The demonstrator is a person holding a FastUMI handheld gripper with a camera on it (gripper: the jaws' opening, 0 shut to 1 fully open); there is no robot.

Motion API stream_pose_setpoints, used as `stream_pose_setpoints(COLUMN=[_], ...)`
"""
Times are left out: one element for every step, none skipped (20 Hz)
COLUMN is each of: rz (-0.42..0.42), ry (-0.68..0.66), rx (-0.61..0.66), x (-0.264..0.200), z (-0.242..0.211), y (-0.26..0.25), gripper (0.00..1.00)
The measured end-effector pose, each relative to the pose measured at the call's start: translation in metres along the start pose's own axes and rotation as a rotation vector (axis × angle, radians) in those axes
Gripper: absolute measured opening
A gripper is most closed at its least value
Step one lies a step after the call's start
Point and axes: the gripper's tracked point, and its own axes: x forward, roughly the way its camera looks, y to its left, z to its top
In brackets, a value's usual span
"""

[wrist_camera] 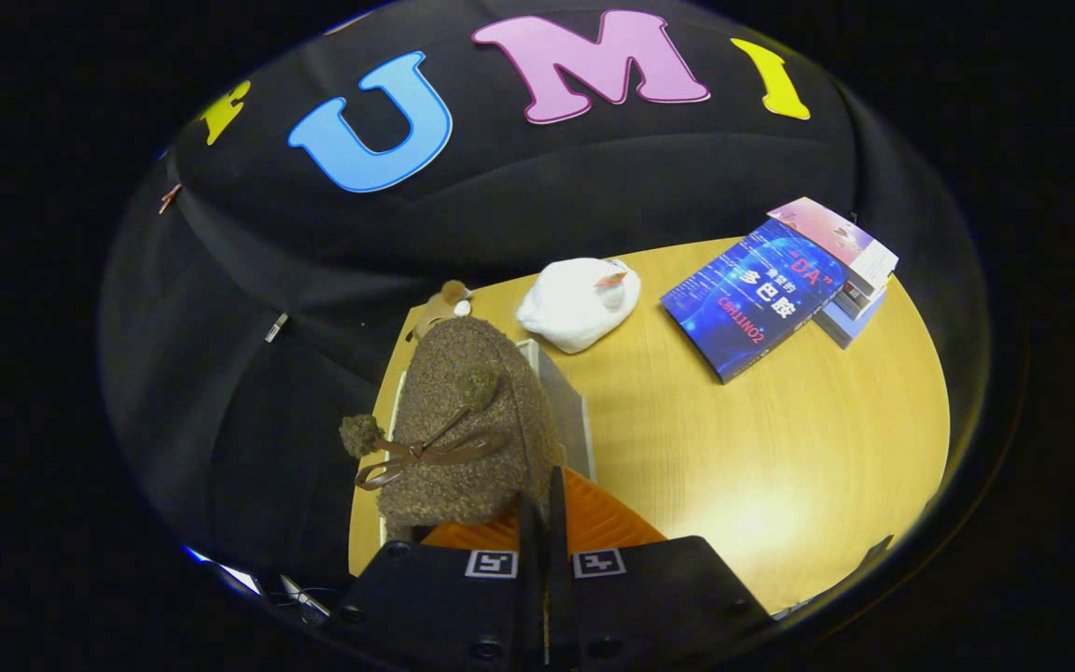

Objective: Open the storage box then place both shoes into the box .Put the left shoe in first, then the right shoe, with the right side of both shoes facing outward in a uniform manner.

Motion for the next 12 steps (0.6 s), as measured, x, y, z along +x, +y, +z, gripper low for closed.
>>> stream_pose_setpoints(rz=[-0.015, -0.031, -0.042, -0.047, -0.052, -0.058, -0.072, -0.093, -0.117, -0.137, -0.159, -0.186], ry=[-0.007, -0.009, -0.003, 0.006, 0.014, 0.020, 0.023, 0.029, 0.033, 0.038, 0.040, 0.036], rx=[-0.020, -0.035, -0.041, -0.041, -0.038, -0.040, -0.048, -0.059, -0.075, -0.089, -0.104, -0.125], x=[0.008, 0.017, 0.026, 0.035, 0.044, 0.053, 0.060, 0.068, 0.076, 0.082, 0.087, 0.092], z=[0.001, 0.000, -0.004, -0.008, -0.012, -0.014, -0.016, -0.020, -0.024, -0.028, -0.031, -0.033], y=[0.004, 0.007, 0.011, 0.016, 0.021, 0.024, 0.026, 0.026, 0.026, 0.025, 0.024, 0.022], gripper=[0.07, 0.07, 0.07, 0.07, 0.07, 0.07, 0.07, 0.07, 0.07, 0.07, 0.07, 0.07])
